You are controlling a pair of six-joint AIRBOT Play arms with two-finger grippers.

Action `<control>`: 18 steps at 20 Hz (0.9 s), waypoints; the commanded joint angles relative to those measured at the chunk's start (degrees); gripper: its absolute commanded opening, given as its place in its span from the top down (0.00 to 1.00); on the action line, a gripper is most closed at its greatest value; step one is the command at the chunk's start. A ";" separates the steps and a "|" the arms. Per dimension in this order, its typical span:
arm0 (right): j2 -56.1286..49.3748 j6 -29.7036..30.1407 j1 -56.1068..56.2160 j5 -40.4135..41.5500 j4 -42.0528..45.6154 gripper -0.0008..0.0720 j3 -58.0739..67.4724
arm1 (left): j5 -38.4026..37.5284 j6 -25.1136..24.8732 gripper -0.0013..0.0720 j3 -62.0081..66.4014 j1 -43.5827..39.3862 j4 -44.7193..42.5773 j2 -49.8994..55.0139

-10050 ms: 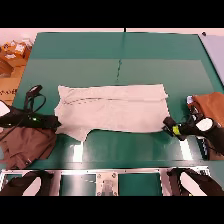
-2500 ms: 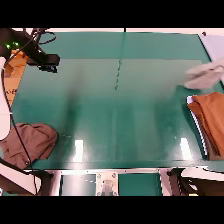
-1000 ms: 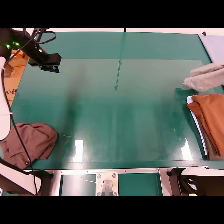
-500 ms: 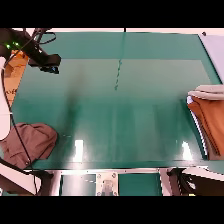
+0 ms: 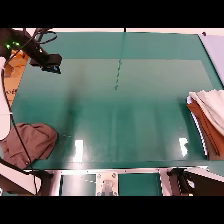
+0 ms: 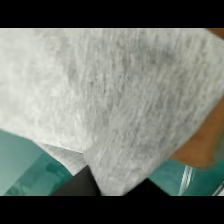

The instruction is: Fold the shirts.

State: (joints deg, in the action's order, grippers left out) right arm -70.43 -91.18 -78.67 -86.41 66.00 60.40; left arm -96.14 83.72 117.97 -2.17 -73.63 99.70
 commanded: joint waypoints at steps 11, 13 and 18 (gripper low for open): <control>0.26 -6.12 5.40 -7.96 -6.97 0.97 18.05 | 2.45 -1.73 0.96 0.00 0.04 5.14 -0.48; 0.28 -5.68 13.00 -4.50 -8.39 0.97 22.40 | 2.05 -1.66 0.96 0.00 0.04 5.14 -1.84; 1.40 2.23 36.63 -0.50 -7.48 0.97 21.49 | 2.12 -0.31 0.96 -7.30 -1.05 5.05 -11.19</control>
State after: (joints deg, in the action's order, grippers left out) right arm -69.65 -92.92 -53.52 -88.95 58.89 81.62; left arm -94.19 82.28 114.93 -2.76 -68.66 93.34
